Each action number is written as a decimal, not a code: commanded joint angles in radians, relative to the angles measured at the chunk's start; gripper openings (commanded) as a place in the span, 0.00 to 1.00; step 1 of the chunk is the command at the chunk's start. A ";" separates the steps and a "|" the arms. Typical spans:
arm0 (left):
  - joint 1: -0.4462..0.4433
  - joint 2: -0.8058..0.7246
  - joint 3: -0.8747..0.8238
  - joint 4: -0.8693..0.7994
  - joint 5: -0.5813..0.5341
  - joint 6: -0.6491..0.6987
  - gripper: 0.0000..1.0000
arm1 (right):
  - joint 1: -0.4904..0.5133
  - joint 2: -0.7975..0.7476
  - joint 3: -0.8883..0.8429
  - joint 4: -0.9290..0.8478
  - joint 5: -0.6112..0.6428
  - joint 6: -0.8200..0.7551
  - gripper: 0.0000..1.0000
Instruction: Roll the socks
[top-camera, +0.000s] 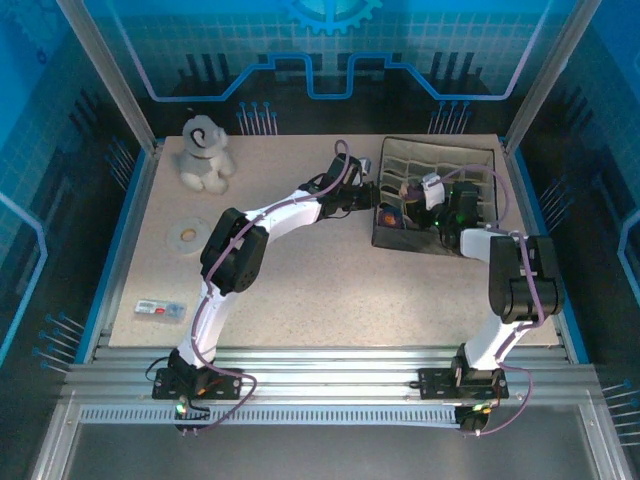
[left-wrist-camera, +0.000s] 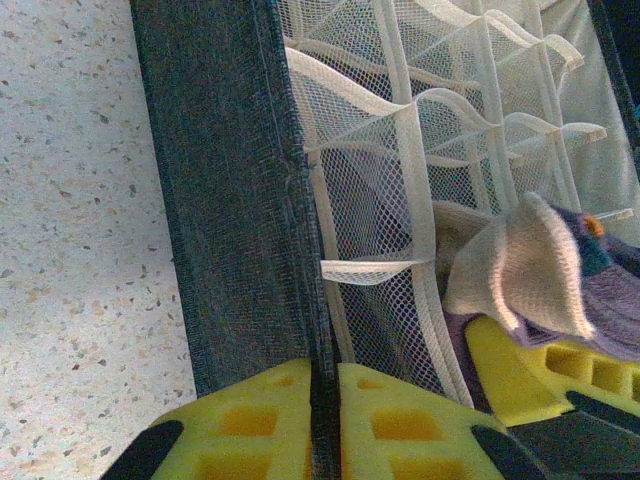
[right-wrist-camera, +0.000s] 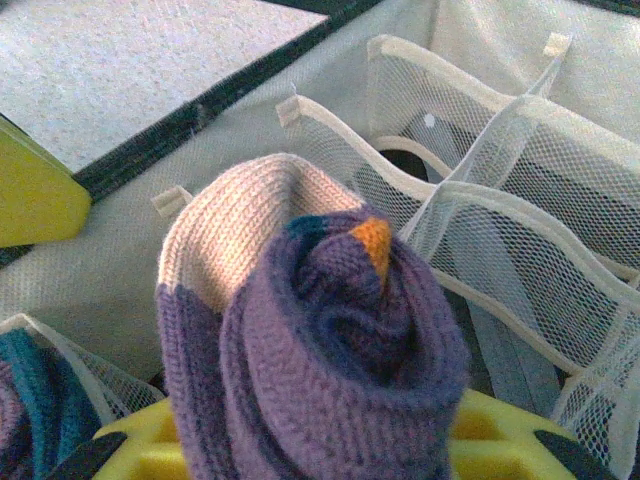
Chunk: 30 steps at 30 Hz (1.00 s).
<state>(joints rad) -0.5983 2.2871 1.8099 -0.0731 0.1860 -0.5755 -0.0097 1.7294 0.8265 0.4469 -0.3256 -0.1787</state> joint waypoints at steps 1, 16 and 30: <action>0.017 -0.018 -0.035 -0.073 0.007 0.001 0.09 | 0.032 -0.002 0.033 -0.058 0.066 -0.030 0.15; 0.023 -0.025 -0.044 -0.070 0.010 -0.003 0.09 | 0.011 -0.053 -0.070 0.084 0.045 -0.001 0.62; 0.024 -0.021 -0.040 -0.073 0.015 -0.009 0.08 | 0.000 -0.135 0.130 -0.262 0.091 0.038 0.75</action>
<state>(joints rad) -0.5880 2.2799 1.7969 -0.0708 0.1997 -0.5781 0.0051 1.6150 0.8551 0.3511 -0.2577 -0.1654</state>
